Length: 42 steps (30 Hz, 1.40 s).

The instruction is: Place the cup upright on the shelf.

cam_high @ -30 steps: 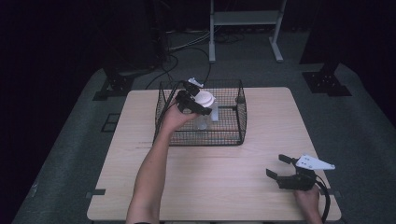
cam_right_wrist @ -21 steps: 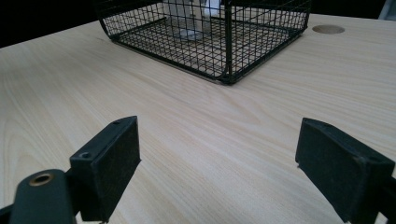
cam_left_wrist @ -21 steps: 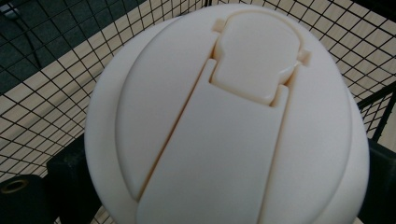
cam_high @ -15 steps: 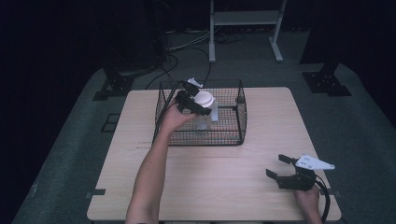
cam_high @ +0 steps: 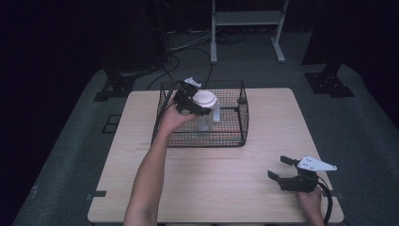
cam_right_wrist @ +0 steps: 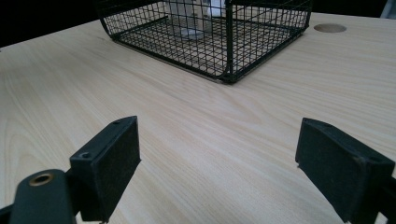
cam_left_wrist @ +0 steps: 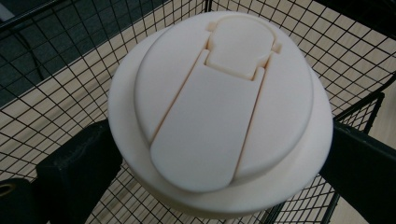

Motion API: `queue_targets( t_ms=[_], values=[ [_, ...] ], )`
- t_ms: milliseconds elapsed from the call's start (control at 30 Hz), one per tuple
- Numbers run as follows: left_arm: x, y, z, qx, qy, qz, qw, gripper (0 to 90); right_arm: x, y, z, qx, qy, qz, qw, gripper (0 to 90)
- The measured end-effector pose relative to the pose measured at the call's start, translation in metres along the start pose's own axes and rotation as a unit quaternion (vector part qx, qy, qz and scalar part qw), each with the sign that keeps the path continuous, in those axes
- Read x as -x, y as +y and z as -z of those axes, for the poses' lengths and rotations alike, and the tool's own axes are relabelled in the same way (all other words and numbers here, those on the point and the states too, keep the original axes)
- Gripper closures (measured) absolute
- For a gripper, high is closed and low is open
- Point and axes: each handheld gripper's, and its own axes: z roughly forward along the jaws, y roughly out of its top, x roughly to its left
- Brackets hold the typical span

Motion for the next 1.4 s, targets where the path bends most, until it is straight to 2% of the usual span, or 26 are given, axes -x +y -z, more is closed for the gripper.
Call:
queue_targets(
  t_ms=[567, 833, 1267, 1400],
  values=[
    [0.003, -0.008, 0.011, 0.009, 0.002, -0.003, 1.0, 1.1, 0.0, 0.0, -0.001, -0.002, 0.0, 0.0, 1.0, 12.9],
    [0.003, -0.012, 0.016, 0.0, 0.011, -0.006, 0.9999, 1.1, 0.0, 0.0, -0.001, -0.003, 0.0, 0.0, 1.0, 12.9],
    [0.003, -0.03, 0.026, -0.002, 0.02, -0.003, 0.9998, 1.2, -0.001, 0.0, -0.001, -0.005, -0.002, 0.0, 1.0, 12.9],
    [0.007, -0.034, 0.033, 0.005, 0.02, -0.005, 0.9998, 1.1, -0.001, 0.0, -0.001, -0.005, -0.003, -0.001, 1.0, 12.8]
  ],
)
